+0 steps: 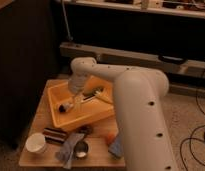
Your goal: Place brush in table surface
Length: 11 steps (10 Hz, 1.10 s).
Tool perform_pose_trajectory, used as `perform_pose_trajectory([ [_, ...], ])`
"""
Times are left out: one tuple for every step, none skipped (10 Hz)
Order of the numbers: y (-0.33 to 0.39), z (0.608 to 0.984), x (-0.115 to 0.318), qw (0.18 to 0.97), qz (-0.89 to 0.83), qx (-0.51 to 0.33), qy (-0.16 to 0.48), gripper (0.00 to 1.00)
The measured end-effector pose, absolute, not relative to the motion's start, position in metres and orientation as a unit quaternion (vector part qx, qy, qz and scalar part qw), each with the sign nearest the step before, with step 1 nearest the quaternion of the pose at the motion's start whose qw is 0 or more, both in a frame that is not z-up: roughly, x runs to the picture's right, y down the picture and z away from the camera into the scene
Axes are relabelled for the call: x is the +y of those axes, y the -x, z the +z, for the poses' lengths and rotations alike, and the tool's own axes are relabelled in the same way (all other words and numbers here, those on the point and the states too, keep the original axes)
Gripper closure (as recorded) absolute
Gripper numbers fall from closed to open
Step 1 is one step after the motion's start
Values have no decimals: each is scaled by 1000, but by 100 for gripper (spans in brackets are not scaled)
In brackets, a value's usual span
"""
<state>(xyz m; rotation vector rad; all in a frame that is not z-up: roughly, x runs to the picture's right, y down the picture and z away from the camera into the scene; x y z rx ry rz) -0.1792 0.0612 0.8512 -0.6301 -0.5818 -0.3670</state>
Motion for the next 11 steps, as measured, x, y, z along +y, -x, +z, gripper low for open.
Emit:
perform_pose_trajectory([
  [181,852,66,895,-173,-280,300,20],
  [184,854,68,895,-170,-283,300,20],
  [188,860,69,894,-165,-285,304,20],
  [195,864,71,889,-169,-290,312,20],
  [203,866,71,884,-170,-299,315,20],
  [205,871,73,878,-173,-305,325,20],
  [207,875,72,876,-174,-310,327,20],
  [210,877,73,872,-177,-313,331,20],
  [216,882,76,867,-178,-323,336,20],
  [215,886,78,864,-174,-327,340,20],
  [211,892,80,862,-168,-333,345,20],
])
